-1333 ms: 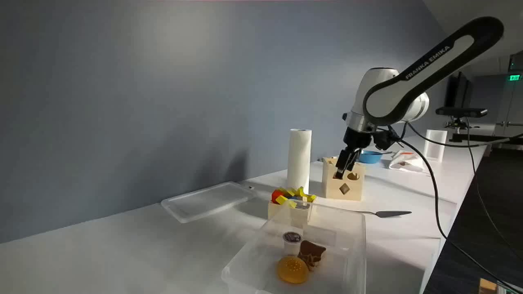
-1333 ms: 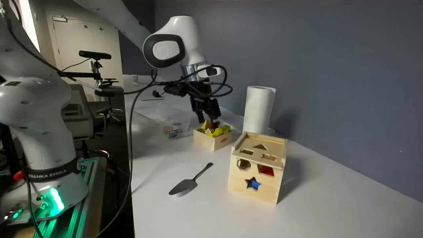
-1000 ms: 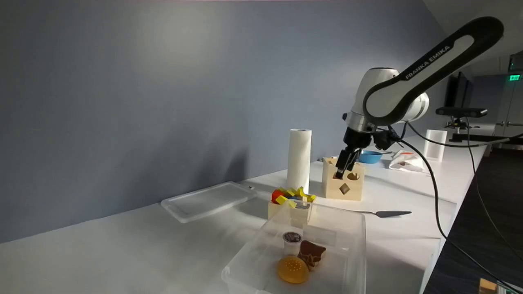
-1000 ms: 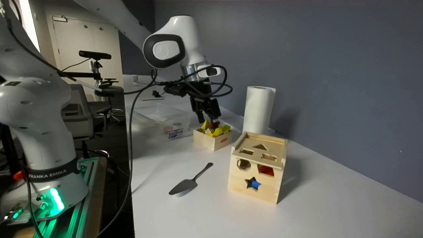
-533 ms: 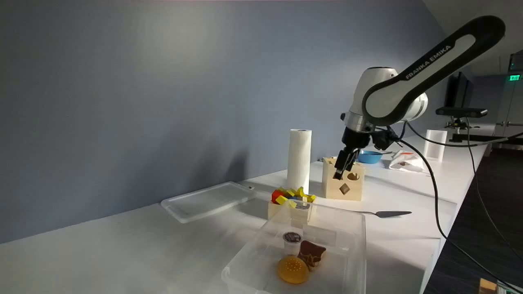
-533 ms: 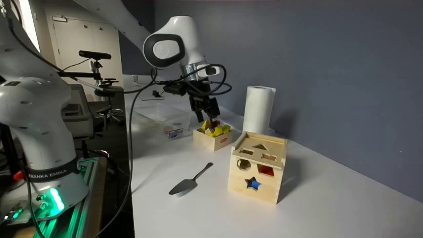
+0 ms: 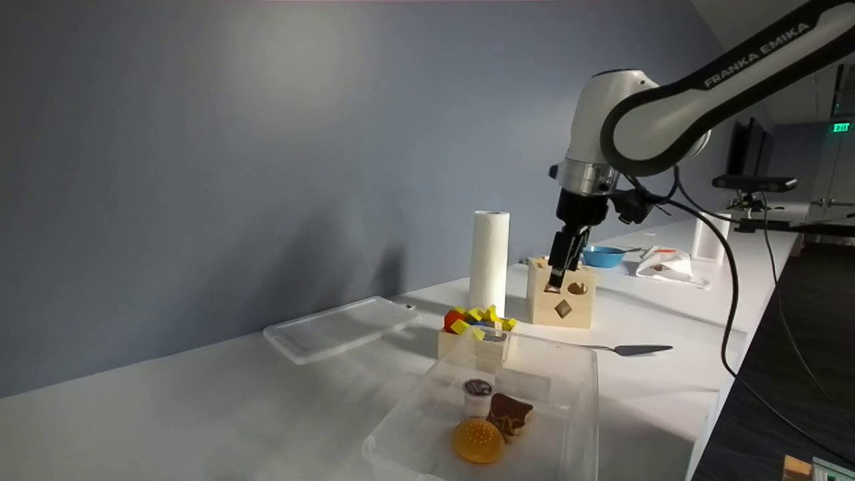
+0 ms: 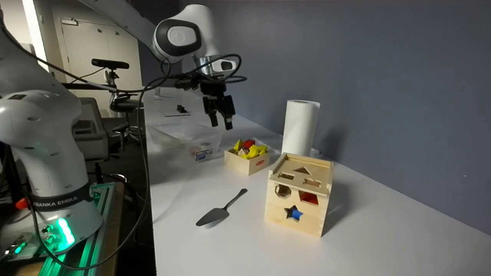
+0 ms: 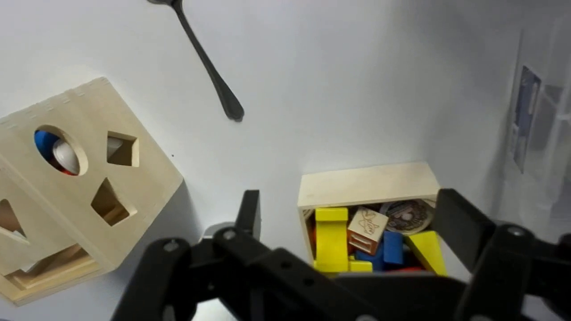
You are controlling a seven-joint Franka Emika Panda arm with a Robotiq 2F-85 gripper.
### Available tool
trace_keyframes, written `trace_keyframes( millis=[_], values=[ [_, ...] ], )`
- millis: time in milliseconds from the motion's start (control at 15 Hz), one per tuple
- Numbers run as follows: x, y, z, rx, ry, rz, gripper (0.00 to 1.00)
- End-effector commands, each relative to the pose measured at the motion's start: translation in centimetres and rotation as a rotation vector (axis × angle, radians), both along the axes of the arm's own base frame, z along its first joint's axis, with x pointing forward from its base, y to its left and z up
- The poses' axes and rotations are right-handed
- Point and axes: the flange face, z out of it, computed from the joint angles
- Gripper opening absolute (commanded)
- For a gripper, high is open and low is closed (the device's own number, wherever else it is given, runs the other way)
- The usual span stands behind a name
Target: Remove the brown object from the basket
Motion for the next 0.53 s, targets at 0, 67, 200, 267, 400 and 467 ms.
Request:
trace_keyframes(
  millis=[0, 67, 200, 267, 400, 467],
  values=[
    [-3.4, 4.1, 1.1, 0.098, -0.027, 0.163, 1.0],
    [-4.3, 5.8, 1.0, 0.112, -0.015, 0.218, 1.0],
    [-6.0, 8.8, 0.8, 0.112, 0.03, 0.332, 1.0],
    [-6.7, 10.0, 0.7, 0.11, 0.052, 0.371, 1.0],
    [-7.9, 11.9, 0.7, 0.082, 0.079, 0.406, 1.0],
    [-8.5, 12.9, 0.6, 0.076, 0.071, 0.427, 1.0]
  ],
)
